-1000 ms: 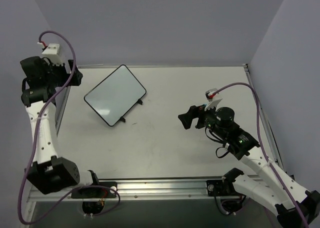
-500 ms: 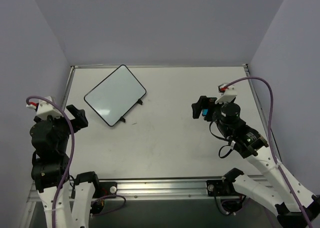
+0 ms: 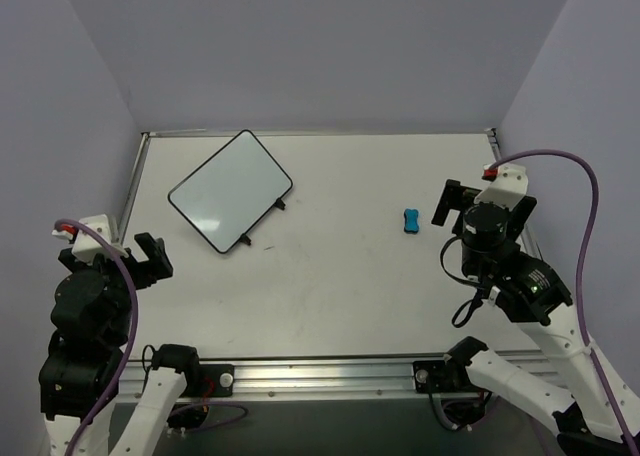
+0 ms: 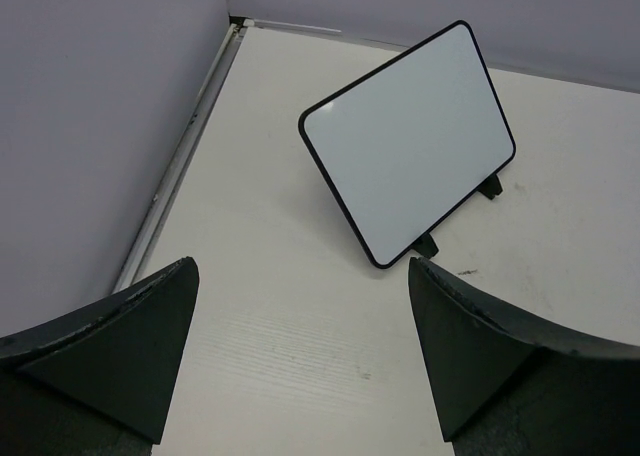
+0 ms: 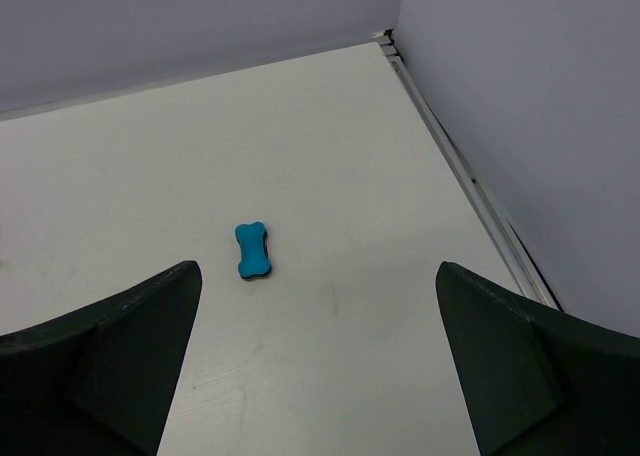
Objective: Erase the whiteboard
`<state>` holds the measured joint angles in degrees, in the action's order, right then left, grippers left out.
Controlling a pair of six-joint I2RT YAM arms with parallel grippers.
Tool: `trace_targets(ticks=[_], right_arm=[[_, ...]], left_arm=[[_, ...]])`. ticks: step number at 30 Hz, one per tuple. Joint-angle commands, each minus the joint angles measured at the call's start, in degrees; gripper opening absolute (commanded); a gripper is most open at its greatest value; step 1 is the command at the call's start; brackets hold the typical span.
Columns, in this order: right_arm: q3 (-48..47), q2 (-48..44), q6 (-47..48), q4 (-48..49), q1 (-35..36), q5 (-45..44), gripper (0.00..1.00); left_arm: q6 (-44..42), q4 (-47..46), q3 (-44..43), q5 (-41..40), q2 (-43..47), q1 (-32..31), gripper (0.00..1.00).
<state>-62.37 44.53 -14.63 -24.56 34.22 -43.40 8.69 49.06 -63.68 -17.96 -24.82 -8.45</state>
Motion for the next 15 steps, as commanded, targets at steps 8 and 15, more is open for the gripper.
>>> trace_targets(ticks=[8,15], right_arm=[[-0.30,-8.93,-0.39,-5.59,1.29,-5.82,1.00],[0.93,-10.26,-1.54,-5.41,1.20,-2.48,1.00]], left_arm=[[-0.70,-2.47,3.39,-2.88,5.22,-1.31,0.94],[0.98,-6.25,4.88,-0.15,4.96,-1.31,0.94]])
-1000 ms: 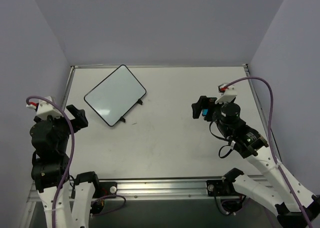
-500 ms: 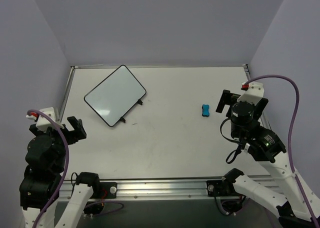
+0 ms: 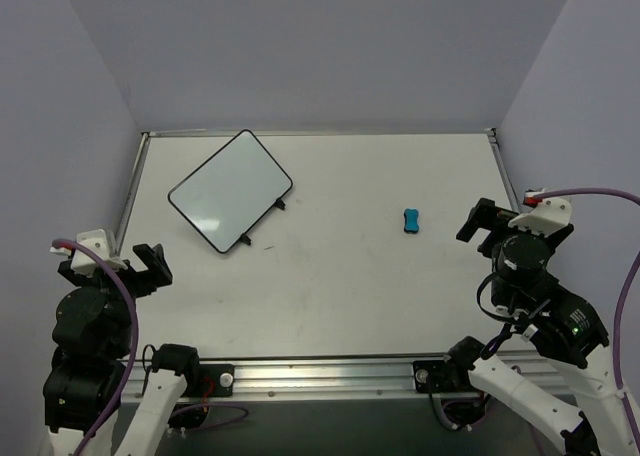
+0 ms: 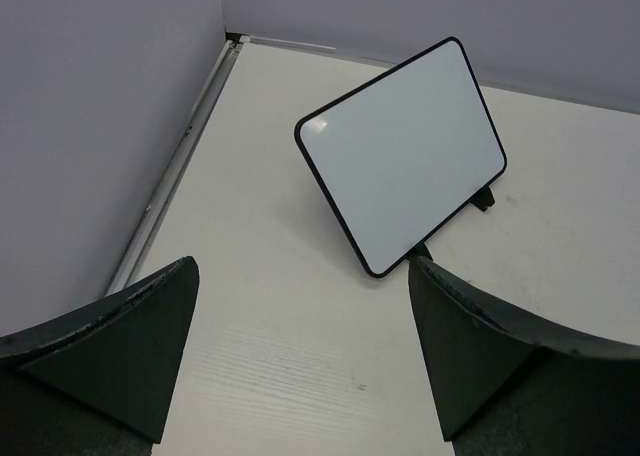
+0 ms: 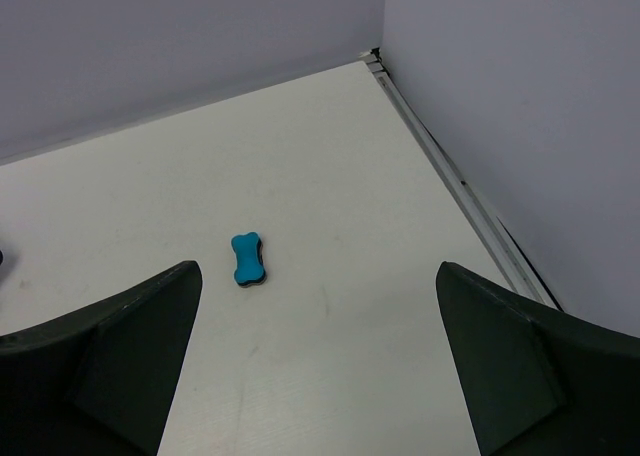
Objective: Erase the whiteboard
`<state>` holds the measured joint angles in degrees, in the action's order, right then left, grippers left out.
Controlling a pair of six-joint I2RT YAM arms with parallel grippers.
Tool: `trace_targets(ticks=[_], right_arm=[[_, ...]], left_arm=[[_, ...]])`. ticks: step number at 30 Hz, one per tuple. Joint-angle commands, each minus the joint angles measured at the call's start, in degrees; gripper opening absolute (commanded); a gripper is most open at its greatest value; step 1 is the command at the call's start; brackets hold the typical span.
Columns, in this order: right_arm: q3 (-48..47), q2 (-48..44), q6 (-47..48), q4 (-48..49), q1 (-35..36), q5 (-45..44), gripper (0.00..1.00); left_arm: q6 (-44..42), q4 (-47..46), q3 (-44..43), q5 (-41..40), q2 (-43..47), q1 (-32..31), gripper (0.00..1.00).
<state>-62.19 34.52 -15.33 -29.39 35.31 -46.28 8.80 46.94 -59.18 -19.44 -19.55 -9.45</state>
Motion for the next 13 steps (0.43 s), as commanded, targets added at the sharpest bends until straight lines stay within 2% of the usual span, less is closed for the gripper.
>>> trace_targets(ticks=[1,13], right_arm=[[0.76,-0.25,-0.93,-0.76,0.20,0.14,1.00],[1.81,2.30,0.56,-0.06,0.20,-0.56,1.00]], left_arm=[[0.96,-4.48,0.55,1.42,-0.49,-0.30,0.94],[0.61,-7.82,2.75,0.98,-1.81,-0.30,0.94]])
